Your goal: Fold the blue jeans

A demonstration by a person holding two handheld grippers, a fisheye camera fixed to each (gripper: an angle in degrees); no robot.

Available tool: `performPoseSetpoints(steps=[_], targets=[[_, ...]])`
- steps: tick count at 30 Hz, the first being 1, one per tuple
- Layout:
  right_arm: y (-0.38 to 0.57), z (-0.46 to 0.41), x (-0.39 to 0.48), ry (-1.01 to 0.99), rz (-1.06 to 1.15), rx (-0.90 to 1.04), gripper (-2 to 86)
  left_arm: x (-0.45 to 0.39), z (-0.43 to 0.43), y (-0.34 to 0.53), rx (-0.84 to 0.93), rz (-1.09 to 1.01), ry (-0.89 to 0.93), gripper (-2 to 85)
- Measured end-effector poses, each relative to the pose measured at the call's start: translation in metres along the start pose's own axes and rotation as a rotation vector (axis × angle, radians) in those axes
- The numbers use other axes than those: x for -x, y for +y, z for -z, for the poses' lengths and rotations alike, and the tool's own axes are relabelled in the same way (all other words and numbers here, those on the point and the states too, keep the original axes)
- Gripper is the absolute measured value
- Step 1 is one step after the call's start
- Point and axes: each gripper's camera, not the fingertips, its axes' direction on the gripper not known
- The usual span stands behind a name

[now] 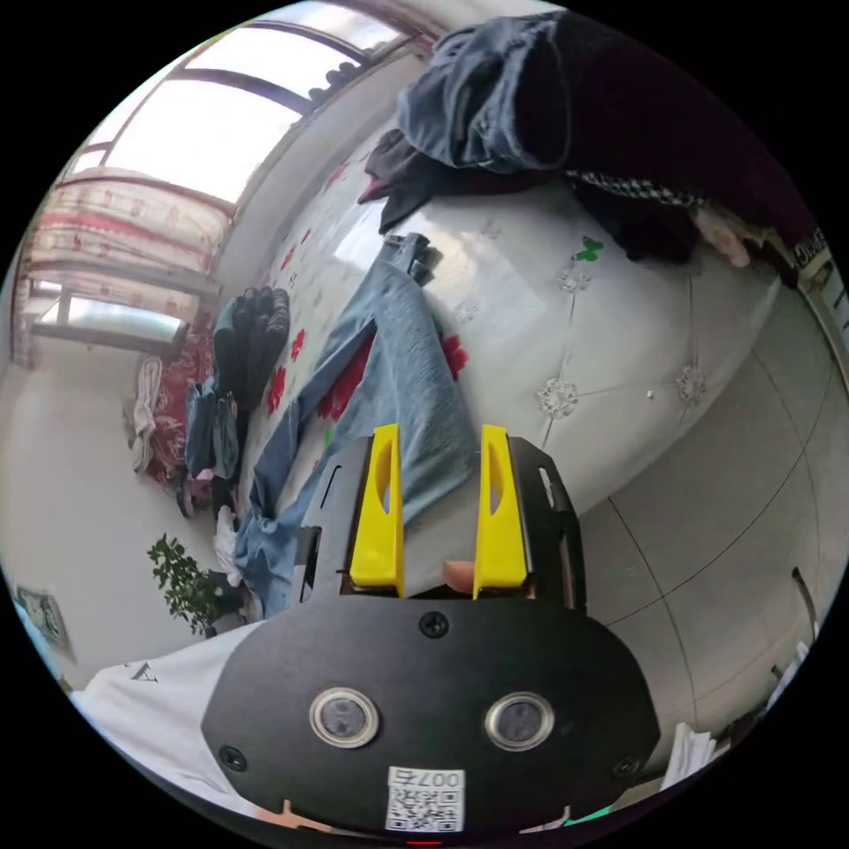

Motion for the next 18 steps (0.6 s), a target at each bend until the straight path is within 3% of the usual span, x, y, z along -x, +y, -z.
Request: performPoseSetpoints(steps=[5, 7, 9, 12, 15, 18], targets=[[-0.025, -0.045, 0.01, -0.084, -0.019, 0.104, 3.5, -0.009, -0.01, -0.007, 0.016, 0.033, -0.044, 4.9], [-0.027, -0.03, 0.038, -0.109, 0.076, 0.038, 2.1, -0.013, -0.015, -0.009, 0.019, 0.045, -0.051, 4.9], [-0.011, 0.017, 0.094, -0.105, 0.31, -0.098, 1.6, -0.021, -0.021, -0.008, 0.015, 0.048, -0.049, 4.9], [0.024, 0.048, 0.146, 0.157, 0.555, -0.137, 2.4, -0.035, -0.039, -0.007, 0.036, 0.036, -0.081, 4.9], [0.02, 0.014, 0.13, 0.436, 0.432, 0.064, 5.0, -0.045, -0.052, -0.005, 0.034, 0.027, -0.109, 5.0], [0.016, 0.001, 0.125, 0.537, 0.382, 0.077, 7.0, -0.043, -0.043, 0.006, 0.005, 0.034, -0.072, 6.2]])
